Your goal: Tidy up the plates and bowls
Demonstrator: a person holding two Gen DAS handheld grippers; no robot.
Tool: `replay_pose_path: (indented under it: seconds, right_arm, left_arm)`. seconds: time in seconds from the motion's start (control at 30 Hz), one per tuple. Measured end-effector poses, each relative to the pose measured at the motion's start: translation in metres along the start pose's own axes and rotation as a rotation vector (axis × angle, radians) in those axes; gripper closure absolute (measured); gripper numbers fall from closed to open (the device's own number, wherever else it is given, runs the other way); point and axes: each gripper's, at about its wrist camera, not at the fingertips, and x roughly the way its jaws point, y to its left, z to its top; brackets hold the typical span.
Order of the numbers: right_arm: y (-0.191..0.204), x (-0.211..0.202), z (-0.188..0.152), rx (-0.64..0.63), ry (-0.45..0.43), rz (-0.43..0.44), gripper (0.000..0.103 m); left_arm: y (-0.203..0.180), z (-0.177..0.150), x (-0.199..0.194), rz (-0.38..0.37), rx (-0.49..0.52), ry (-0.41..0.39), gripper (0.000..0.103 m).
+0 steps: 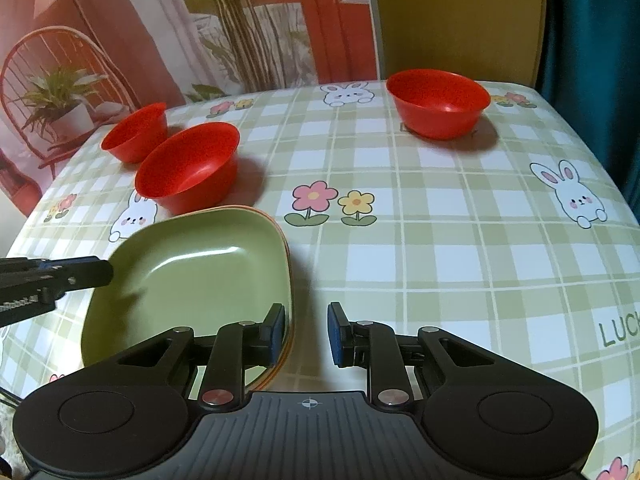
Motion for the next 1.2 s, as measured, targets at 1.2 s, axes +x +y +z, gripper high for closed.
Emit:
replay_pose_path:
  seconds: [1.2]
  right_arm:
    - [0.102,-0.015,0.095,0.009,-0.137,0.23,0.074]
  left_arm:
    - [0.152,0.095,-0.089,0.15,-0.055,-0.238,0.092]
